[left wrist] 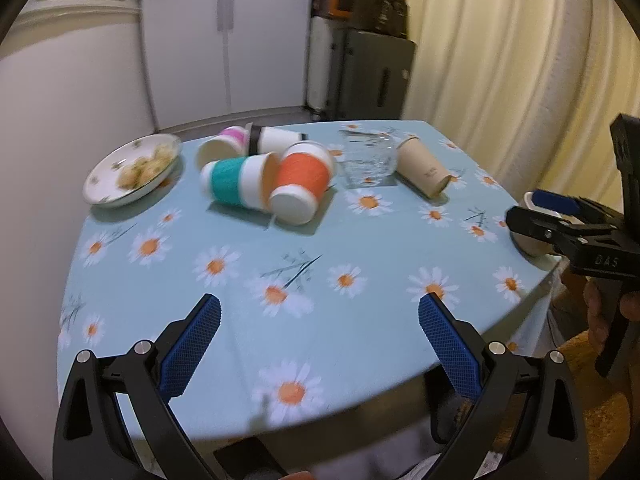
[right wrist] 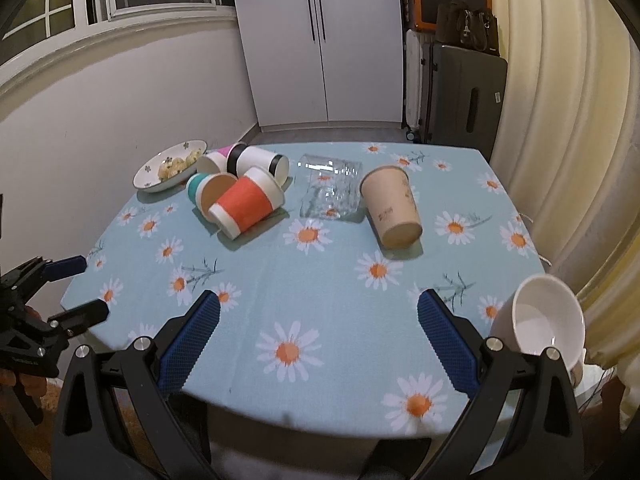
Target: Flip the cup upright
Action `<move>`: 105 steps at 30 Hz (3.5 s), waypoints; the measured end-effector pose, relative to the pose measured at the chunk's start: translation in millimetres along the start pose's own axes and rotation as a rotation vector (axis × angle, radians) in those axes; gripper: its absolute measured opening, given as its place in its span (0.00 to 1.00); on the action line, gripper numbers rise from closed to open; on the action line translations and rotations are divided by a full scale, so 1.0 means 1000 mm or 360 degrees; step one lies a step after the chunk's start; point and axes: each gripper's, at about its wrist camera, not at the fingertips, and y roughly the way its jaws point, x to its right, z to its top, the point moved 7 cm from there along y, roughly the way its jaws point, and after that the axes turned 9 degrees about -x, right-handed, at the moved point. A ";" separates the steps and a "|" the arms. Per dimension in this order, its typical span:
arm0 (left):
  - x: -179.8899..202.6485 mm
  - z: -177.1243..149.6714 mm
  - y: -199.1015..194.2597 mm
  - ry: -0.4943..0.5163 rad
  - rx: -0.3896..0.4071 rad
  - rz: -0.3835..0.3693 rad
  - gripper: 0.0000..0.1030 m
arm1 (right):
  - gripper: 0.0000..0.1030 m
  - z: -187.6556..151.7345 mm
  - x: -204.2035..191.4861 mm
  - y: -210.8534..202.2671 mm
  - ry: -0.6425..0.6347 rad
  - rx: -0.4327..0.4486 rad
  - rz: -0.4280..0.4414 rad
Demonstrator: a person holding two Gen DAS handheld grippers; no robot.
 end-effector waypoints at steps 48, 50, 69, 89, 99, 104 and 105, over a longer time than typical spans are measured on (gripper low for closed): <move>-0.005 0.144 0.177 0.0329 -0.0736 0.0145 0.76 | 0.95 0.067 0.038 0.055 0.0278 -0.0231 0.0424; -0.005 0.144 0.180 0.0336 -0.0745 0.0162 0.76 | 0.95 0.067 0.037 0.054 0.0276 -0.0231 0.0429; -0.011 0.139 0.186 0.0320 -0.0805 0.0196 0.58 | 0.95 0.064 0.036 0.055 0.0257 -0.0236 0.0412; 0.004 0.088 0.112 -0.0038 -0.0687 -0.0038 0.58 | 0.95 0.052 0.028 0.041 0.0305 -0.0229 0.0492; 0.014 0.047 0.097 -0.0282 -0.0684 -0.0186 0.58 | 0.95 0.044 0.021 0.032 0.0300 -0.0228 0.0508; 0.027 0.028 0.098 -0.0377 -0.0694 -0.0287 0.58 | 0.95 0.040 0.020 0.032 0.0317 -0.0244 0.0528; 0.029 0.025 0.099 -0.0398 -0.0696 -0.0309 0.58 | 0.95 0.039 0.019 0.032 0.0321 -0.0247 0.0532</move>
